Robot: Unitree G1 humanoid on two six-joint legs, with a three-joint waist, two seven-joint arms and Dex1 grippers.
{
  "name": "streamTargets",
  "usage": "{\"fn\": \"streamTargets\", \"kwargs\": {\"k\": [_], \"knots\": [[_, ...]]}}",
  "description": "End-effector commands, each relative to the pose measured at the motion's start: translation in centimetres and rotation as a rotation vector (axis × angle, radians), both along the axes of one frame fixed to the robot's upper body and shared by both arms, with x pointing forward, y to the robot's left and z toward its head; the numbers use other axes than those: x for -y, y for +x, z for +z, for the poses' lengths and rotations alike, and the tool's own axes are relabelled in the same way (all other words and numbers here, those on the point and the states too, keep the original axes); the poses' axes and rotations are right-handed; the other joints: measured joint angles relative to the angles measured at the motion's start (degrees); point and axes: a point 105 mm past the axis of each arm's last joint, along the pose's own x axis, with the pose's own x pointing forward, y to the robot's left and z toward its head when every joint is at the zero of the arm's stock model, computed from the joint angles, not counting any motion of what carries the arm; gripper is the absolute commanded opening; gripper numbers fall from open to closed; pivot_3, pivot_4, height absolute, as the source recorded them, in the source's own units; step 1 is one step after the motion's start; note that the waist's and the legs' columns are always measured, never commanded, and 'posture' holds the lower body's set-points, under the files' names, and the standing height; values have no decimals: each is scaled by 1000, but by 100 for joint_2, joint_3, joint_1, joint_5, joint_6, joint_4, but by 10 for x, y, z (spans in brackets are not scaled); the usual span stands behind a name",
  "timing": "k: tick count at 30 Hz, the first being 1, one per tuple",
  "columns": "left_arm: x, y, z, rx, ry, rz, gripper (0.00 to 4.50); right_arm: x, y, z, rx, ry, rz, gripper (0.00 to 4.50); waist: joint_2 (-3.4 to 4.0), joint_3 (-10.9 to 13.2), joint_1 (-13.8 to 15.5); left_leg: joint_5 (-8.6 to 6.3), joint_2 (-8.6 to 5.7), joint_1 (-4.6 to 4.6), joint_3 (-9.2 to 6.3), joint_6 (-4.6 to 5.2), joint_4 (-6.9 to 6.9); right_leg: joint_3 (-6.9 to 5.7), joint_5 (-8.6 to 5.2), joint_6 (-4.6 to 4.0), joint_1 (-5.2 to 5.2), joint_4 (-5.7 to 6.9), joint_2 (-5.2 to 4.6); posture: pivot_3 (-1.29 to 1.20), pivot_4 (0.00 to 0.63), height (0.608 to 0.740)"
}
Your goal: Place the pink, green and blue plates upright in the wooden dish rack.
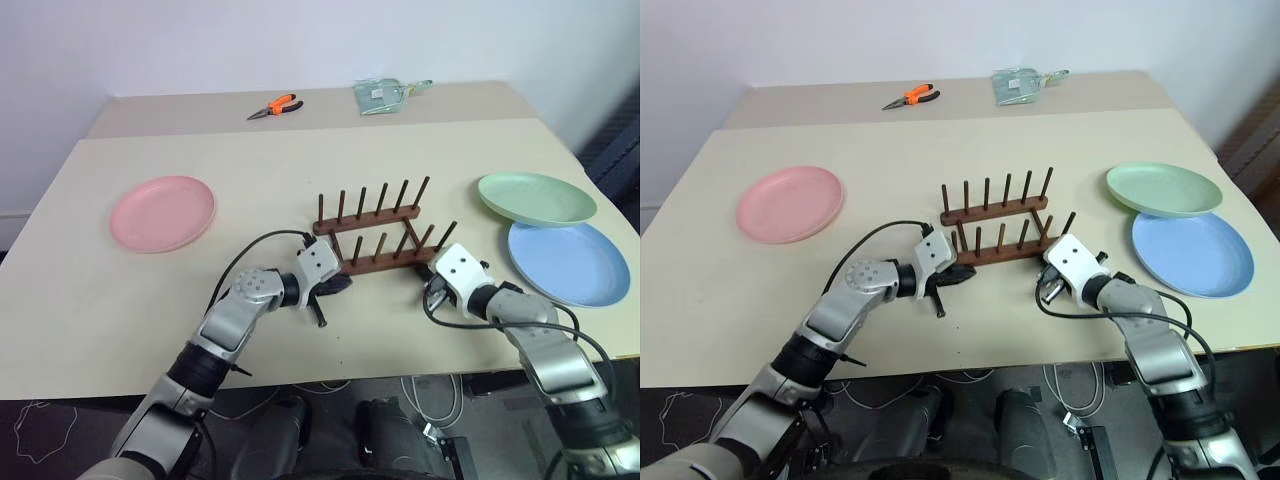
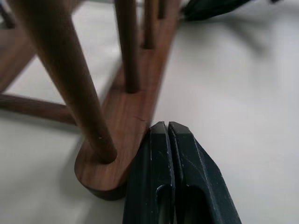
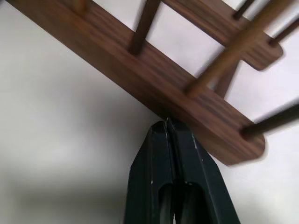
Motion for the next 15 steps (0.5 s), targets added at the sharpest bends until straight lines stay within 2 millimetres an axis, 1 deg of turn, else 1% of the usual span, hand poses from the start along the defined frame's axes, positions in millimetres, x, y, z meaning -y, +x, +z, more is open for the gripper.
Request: {"fn": "streamTargets", "kwargs": {"k": [1, 6, 9, 12, 13, 14, 15], "knots": [[-29, 22, -17, -15, 60, 168, 68, 2, 15, 9, 50, -15, -23, 0, 0, 0, 5, 1, 0, 0, 0, 1, 0, 0, 1, 1, -1, 0, 1, 0, 150, 729], [-34, 32, -16, -2, 53, 212, 68, -1, 22, 13, 67, -11, -10, 0, 0, -2, 1, 1, -1, 0, 0, 2, -3, 1, 2, 4, -3, 0, 1, 0, 150, 729], [-35, 30, -16, 8, 58, 195, 68, -3, 20, 16, 67, 9, 10, 0, 0, -2, -5, 2, 0, 0, 0, 1, -3, 1, 3, 4, -3, 2, 2, 0, 150, 729], [-39, 24, -15, 11, 66, 177, 0, -6, 14, 22, 64, 54, 40, 822, 0, -2, -55, 1, 0, 0, 0, 2, -4, 1, 3, 4, -4, 2, 2, 0, 150, 729], [-41, 21, -13, 15, 68, 171, 0, -9, 11, 25, 64, 64, 59, 1279, 0, -2, -85, 1, 0, 0, 0, 2, -7, 2, 3, 5, -6, 2, 2, 0, 150, 729], [-46, 18, -7, 17, 41, 174, 254, -13, 5, 29, 69, 73, 93, 1881, 1, -2, -118, 1, 0, 0, -1, 2, -9, 1, 3, 5, -6, 2, 1, 0, 150, 729], [-52, 15, 5, 20, -16, 189, 527, -18, -1, 32, 72, 77, 128, 2348, 1, -2, -155, 1, 0, -2, -1, 2, -11, 2, 2, 5, -10, 2, 1, 0, 150, 729]]}}
